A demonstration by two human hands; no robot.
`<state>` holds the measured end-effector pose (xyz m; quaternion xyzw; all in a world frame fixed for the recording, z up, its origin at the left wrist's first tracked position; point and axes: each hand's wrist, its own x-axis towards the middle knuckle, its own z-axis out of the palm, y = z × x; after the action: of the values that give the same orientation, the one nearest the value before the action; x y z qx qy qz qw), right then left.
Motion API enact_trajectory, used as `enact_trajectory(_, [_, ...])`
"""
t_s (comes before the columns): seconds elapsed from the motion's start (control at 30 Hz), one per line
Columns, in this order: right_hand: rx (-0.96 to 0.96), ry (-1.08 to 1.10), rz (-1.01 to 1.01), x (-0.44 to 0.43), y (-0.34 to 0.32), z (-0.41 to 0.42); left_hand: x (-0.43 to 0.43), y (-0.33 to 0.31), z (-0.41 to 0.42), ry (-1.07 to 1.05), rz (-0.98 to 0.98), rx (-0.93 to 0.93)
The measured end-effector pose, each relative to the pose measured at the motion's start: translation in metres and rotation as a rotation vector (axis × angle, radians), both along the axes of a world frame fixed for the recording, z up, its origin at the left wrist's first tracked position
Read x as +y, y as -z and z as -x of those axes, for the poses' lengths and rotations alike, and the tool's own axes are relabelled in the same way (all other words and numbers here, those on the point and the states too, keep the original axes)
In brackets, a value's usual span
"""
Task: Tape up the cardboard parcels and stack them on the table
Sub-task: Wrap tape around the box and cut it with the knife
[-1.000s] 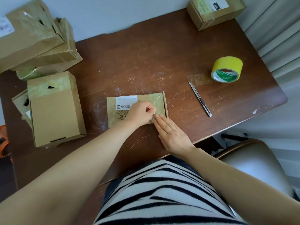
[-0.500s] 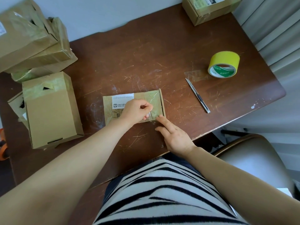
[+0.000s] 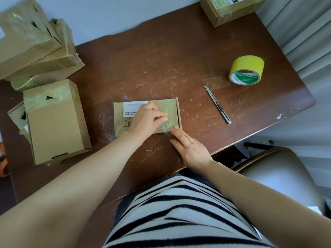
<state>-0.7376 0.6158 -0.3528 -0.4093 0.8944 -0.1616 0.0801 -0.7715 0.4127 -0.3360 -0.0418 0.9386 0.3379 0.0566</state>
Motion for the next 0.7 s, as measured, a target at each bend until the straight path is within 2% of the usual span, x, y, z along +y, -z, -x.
enact_trajectory(0.13, [-0.018,0.009,-0.005,-0.001,-0.004,0.000,0.001,-0.005,0.012,-0.247,-0.063,-0.114])
enact_trajectory(0.23, [-0.111,0.027,0.074,-0.002,-0.010,0.001,0.001,-0.011,0.013,-0.236,-0.014,-0.041])
enact_trajectory(0.3, [-0.128,0.115,0.256,-0.006,-0.018,0.005,0.003,-0.014,0.001,-0.140,0.029,0.097])
enact_trajectory(0.37, [-0.207,0.357,0.406,-0.014,-0.022,0.017,0.009,-0.008,-0.015,0.063,0.136,0.190])
enact_trajectory(0.43, [-0.384,0.605,0.452,-0.025,-0.025,0.036,0.017,0.003,-0.025,0.270,0.245,0.144])
enact_trajectory(0.47, [-0.468,0.663,0.432,-0.030,-0.024,0.047,0.018,0.008,-0.027,0.334,0.292,0.086])
enact_trajectory(0.53, [-0.556,0.644,0.335,-0.039,-0.020,0.064,0.015,0.014,-0.027,0.396,0.375,0.057])
enact_trajectory(0.63, [-0.506,0.537,0.169,-0.042,-0.013,0.076,0.011,0.023,-0.030,0.432,0.528,0.236])
enact_trajectory(0.7, [-0.459,0.511,0.154,-0.041,-0.009,0.077,0.012,0.029,-0.033,0.412,0.624,0.317])
